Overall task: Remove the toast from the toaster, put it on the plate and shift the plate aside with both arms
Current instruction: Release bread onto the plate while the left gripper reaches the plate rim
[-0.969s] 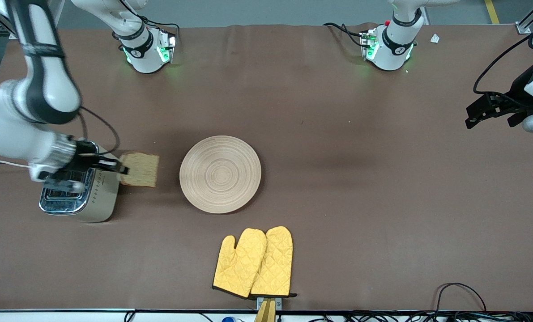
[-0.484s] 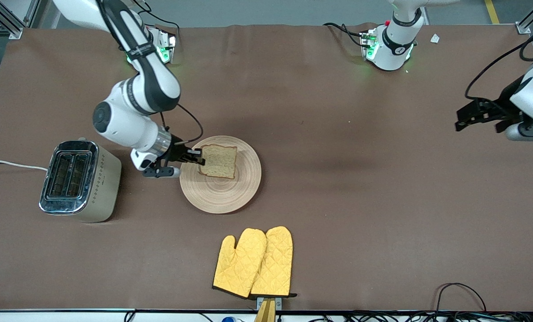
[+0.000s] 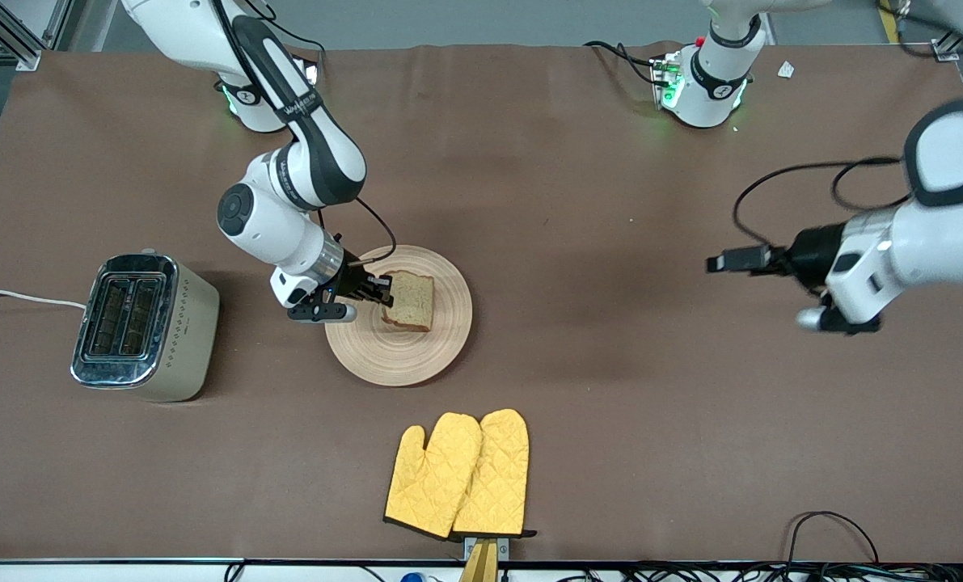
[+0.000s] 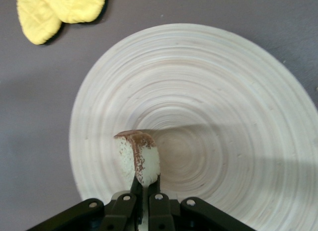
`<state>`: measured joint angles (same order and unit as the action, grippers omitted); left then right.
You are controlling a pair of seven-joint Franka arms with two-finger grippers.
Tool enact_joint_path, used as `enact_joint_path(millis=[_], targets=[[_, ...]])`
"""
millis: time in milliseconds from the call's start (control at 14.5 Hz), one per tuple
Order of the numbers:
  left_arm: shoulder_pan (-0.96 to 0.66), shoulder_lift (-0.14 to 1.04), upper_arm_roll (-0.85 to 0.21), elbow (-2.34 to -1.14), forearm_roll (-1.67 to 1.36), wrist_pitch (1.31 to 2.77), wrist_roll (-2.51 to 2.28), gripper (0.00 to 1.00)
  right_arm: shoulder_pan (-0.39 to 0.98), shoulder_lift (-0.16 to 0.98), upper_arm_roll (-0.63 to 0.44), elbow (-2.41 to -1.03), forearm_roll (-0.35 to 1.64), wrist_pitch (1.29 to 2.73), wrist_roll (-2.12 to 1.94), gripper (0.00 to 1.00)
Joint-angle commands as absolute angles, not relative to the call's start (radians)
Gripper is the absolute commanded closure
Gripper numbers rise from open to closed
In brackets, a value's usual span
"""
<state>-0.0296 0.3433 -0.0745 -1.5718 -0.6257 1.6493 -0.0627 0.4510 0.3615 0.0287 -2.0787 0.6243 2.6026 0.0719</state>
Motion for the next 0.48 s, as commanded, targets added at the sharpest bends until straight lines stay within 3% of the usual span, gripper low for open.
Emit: enact_joint_path(millis=[0,69,138,208,277,346,415], targets=[[-0.112,0.495,-0.095,-1.537,-0.751,1.795,-0.084,0.00,0.407,0.394,0.015,-2.091,0.637,2.626,-0.049,0.98],[-0.161,0.538,-0.103,-1.534,-0.776,1.866,-0.083,0.00,0.384,0.397,0.014,-2.092,0.637,2.623,-0.095,0.97],[-0.210,0.592,-0.107,-1.525,-0.816,1.922,-0.080,0.00,0.370,0.400,0.009,-2.097,0.637,2.623,-0.103,0.82],[-0.263,0.653,-0.109,-1.504,-0.883,1.974,-0.065,0.00,0.367,0.403,-0.009,-2.106,0.637,2.625,-0.100,0.41],[-0.317,0.707,-0.109,-1.487,-0.943,2.029,-0.049,0.01,0.365,0.411,-0.043,-2.108,0.637,2.623,-0.101,0.08],[-0.362,0.745,-0.109,-1.473,-0.978,2.086,-0.025,0.01,0.365,0.411,-0.060,-2.111,0.637,2.614,-0.103,0.00],[-0.409,0.791,-0.109,-1.456,-1.015,2.156,-0.008,0.01,0.365,0.404,-0.064,-2.120,0.635,2.609,-0.101,0.00]])
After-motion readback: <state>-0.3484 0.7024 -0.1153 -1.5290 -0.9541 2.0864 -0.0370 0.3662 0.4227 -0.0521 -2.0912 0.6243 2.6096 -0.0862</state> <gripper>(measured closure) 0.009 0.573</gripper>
